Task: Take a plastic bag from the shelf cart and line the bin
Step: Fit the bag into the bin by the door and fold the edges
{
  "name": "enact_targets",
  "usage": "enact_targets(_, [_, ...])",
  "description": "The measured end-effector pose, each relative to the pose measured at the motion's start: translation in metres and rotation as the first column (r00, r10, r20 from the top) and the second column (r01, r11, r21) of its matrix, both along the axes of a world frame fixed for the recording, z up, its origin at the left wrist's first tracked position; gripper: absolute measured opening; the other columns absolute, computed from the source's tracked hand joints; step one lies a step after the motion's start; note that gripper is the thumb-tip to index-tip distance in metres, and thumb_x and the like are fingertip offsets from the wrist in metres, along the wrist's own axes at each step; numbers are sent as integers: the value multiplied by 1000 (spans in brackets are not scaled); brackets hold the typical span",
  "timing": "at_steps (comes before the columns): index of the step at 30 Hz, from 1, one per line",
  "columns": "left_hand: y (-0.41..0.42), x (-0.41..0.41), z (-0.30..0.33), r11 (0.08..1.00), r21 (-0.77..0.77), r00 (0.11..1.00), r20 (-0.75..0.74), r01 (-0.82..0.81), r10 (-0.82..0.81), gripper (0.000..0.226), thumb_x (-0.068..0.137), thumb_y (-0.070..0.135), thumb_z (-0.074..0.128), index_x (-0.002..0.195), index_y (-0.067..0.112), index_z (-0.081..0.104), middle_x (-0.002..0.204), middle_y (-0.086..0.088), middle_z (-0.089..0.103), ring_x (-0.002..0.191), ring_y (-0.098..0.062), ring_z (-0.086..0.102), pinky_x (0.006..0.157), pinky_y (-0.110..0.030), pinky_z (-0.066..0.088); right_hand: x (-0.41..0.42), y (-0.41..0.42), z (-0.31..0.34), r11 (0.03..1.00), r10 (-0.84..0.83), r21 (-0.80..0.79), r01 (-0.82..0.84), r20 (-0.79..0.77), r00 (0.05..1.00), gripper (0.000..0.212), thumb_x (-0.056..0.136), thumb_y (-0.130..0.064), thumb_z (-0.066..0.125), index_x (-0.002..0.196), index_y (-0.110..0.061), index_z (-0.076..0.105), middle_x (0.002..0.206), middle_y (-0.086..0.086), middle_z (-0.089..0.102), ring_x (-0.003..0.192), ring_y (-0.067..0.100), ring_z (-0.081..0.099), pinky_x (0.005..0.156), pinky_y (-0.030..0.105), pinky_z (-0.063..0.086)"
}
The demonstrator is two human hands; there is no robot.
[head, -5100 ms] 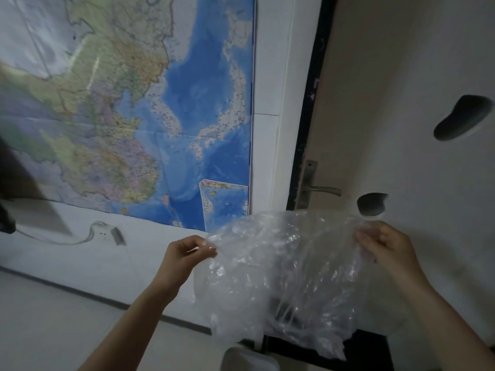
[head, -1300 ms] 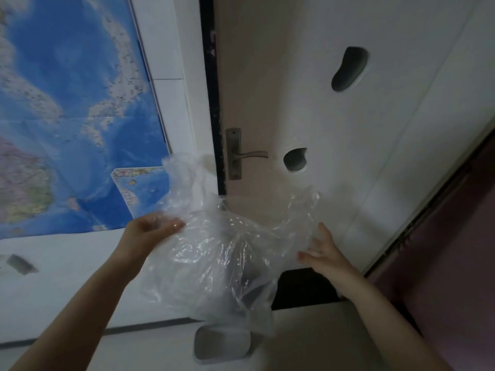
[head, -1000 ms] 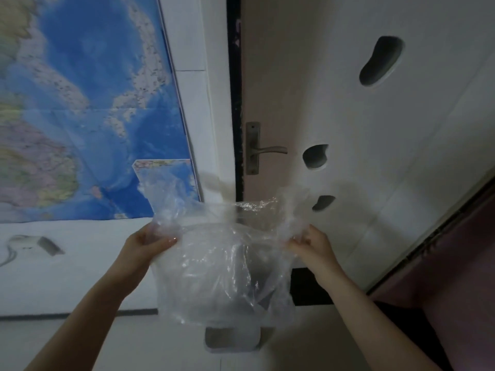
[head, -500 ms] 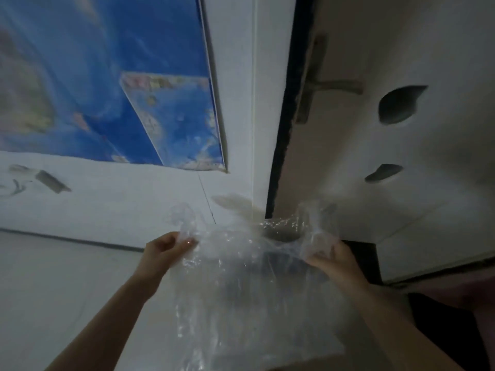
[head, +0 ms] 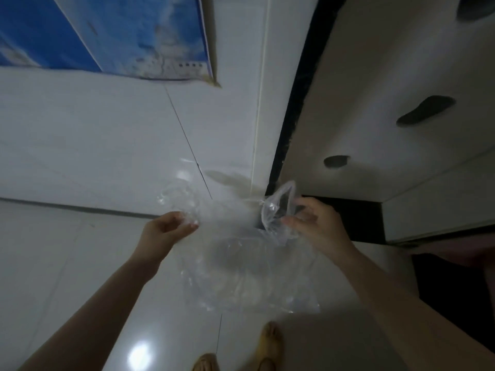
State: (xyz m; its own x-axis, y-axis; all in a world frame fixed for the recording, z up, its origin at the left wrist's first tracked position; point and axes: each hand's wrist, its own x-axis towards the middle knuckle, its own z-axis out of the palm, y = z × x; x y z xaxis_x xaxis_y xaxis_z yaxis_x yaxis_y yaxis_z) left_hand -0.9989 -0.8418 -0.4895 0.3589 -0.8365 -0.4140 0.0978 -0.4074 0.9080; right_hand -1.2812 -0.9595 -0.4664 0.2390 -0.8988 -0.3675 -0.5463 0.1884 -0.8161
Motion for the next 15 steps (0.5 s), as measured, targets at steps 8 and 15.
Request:
enact_targets(8, [-11,31,-49,977,88,980,-28,197,-195,43,49,38,84,89,31,70,84,14,74,83,-7,68,72,-22,52,33,3,-70,972,-214,-77,220,79,974,20,67,-22,81,66,-31,63,72,-5,67,71,14,64,62,26,50])
enact_targets(15, [-19,44,-81,990,-24,970,-198,136,-138,34,63,43,70,97,39,67,89,23,73,80,4,68,51,-14,51,51,10,-113,952,-275,-115,284,87,957,13,70,-19,78,74,-18,66,72,-3,64,76,17,62,69,31,48])
